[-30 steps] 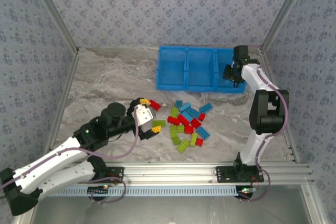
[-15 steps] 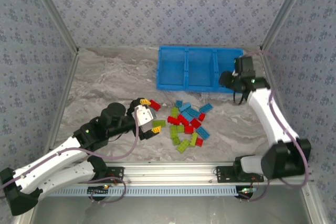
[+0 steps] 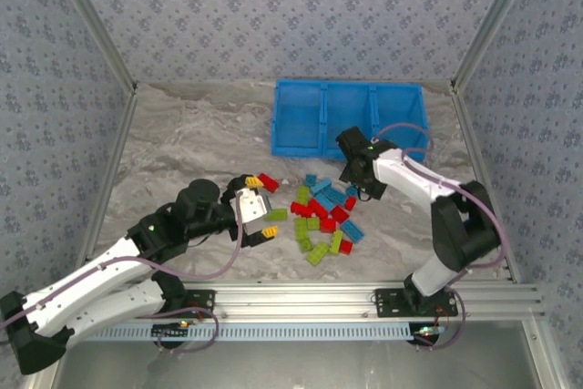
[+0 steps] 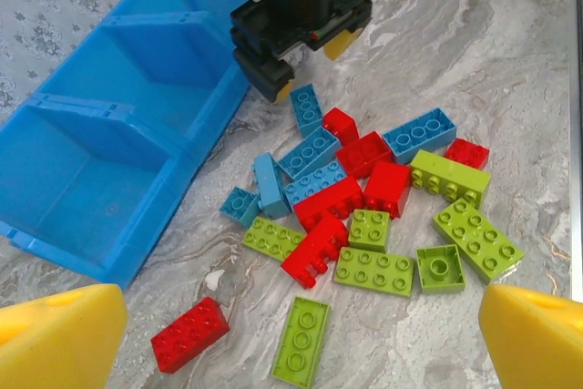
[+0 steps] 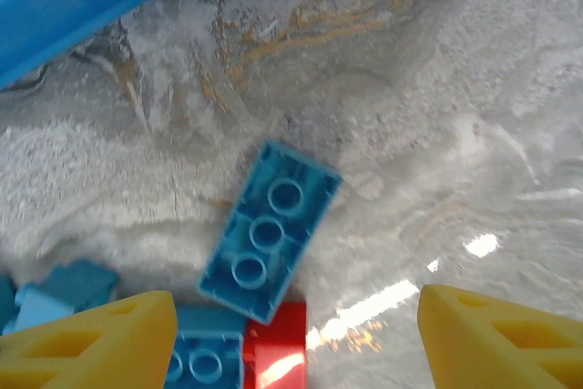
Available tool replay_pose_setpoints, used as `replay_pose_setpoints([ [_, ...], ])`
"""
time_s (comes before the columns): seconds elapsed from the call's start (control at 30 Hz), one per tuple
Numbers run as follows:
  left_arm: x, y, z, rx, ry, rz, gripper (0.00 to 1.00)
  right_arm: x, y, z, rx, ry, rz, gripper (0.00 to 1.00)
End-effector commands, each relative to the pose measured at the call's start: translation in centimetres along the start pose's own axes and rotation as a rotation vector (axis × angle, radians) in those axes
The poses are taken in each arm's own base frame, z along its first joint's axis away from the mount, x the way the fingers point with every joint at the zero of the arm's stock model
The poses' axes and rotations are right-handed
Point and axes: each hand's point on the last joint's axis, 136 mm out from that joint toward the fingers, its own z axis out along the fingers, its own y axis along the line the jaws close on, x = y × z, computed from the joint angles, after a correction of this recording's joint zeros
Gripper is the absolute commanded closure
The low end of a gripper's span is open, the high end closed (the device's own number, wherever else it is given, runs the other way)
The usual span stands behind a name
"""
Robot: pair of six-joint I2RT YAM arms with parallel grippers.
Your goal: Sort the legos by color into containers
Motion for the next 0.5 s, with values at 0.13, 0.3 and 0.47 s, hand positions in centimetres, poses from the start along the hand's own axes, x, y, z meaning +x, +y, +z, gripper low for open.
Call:
replay_pose_setpoints([
  [0.13,0.5,-0.4,-0.1,0.021,0.009,0.02,0.01,0.5,0.7,3.8,0.042,0.061,0.091,0.34],
  [0.3,0.6,-0.5,0.0,0.022,0.01,0.02,0.01,1.8,-0.6,5.3,0.066,0.084,0.115,0.51],
  [0.47,0.7,-0.5,0.2,0.028,0.014,0.016,0.01,1.6,-2.3,5.1,0.082,0.069,0.128,0.69],
])
